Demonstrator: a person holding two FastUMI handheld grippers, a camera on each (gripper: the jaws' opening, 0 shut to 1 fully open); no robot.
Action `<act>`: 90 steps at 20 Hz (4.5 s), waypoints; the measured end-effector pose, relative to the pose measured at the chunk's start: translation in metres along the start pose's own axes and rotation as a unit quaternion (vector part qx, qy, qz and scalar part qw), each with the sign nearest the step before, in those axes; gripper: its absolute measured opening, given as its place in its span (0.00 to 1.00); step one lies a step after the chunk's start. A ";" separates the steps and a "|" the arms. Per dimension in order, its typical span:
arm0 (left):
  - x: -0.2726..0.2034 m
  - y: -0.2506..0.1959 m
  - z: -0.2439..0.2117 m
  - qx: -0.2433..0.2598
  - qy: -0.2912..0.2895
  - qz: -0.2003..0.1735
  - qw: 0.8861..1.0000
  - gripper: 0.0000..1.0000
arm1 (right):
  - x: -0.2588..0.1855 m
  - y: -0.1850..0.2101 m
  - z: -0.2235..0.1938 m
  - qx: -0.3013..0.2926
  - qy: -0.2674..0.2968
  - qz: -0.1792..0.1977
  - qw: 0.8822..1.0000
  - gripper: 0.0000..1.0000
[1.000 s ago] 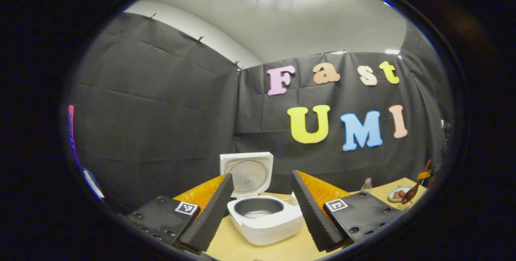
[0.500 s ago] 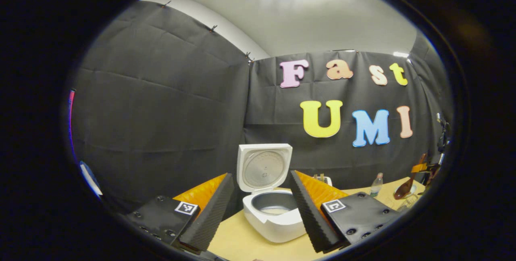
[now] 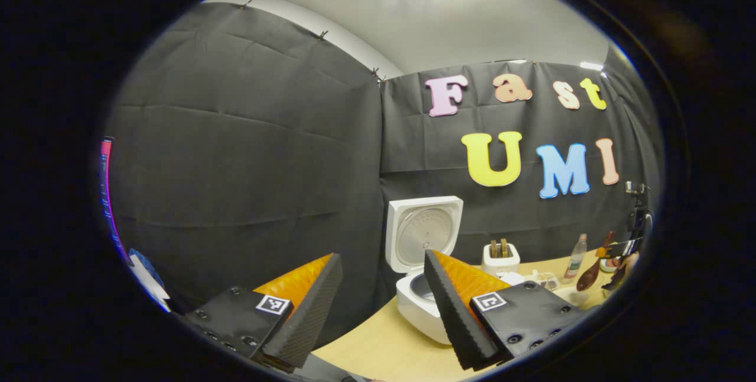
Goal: Close the left gripper, press the button to open the rice cooker; take a wooden spoon from the chopstick holder with the right hand, scoop a spoonful of rice and pour it into the rice cooker, then put the wooden spoon back into the chopstick holder.
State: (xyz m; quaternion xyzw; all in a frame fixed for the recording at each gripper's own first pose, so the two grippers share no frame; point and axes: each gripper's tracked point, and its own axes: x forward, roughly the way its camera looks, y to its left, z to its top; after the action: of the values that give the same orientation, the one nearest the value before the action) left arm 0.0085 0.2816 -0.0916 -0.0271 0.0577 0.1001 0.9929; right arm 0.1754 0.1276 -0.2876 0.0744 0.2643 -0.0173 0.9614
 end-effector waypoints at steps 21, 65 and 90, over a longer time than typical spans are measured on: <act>-0.014 -0.002 0.002 -0.018 0.008 0.003 1.000 0.96 | 0.005 0.051 -0.051 0.222 0.118 0.100 0.963 0.16; -0.059 0.099 -0.028 -0.034 0.026 0.106 0.993 0.94 | -0.019 0.356 0.037 0.282 0.155 0.331 0.887 0.16; -0.076 0.120 -0.050 -0.027 0.047 0.143 0.988 0.97 | -0.052 0.424 0.013 -0.361 -0.088 0.317 0.873 0.16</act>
State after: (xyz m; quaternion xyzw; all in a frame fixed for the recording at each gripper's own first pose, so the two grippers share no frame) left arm -0.0953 0.3811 -0.1372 -0.0502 0.1047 0.2414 0.9635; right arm 0.1684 0.5438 -0.1931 -0.2001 0.1289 0.3785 0.8945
